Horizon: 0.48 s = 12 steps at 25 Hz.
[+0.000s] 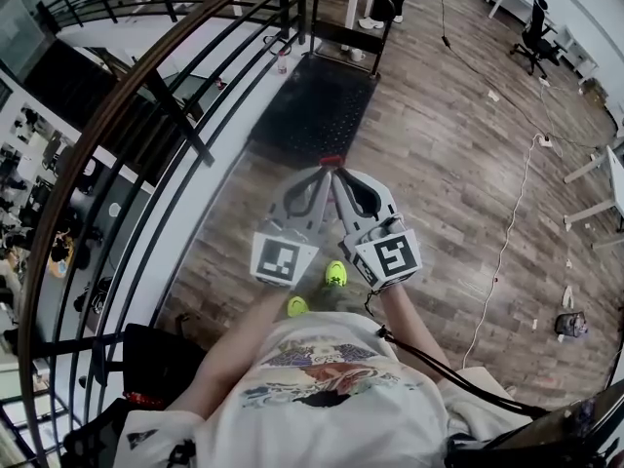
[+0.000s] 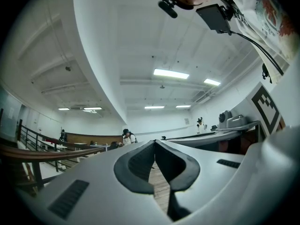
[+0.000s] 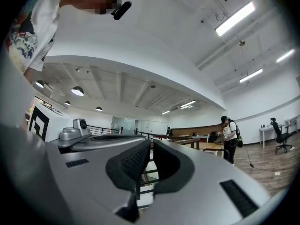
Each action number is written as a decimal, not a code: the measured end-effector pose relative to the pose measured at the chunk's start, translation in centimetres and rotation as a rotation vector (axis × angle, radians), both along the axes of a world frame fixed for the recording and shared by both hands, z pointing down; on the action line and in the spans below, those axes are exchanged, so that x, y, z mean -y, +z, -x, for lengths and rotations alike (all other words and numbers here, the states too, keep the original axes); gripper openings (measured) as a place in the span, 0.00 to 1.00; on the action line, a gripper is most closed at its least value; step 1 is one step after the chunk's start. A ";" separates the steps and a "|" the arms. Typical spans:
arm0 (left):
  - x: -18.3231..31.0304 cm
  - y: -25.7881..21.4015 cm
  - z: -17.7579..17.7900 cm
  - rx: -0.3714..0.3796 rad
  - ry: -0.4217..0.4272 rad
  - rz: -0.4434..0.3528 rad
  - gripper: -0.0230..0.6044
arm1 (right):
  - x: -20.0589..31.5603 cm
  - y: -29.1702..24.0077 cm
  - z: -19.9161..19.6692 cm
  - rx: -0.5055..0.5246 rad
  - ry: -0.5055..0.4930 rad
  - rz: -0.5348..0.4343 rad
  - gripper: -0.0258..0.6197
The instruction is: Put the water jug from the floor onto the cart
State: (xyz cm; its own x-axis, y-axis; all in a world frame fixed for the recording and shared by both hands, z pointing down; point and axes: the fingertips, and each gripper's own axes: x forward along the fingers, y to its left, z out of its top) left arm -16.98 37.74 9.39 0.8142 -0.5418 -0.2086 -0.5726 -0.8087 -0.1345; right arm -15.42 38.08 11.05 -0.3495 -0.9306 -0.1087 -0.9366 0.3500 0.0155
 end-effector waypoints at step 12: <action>7.4 0.5 -6.6 0.032 -0.008 -0.017 0.06 | 7.5 0.6 -6.5 0.014 -0.038 0.003 0.09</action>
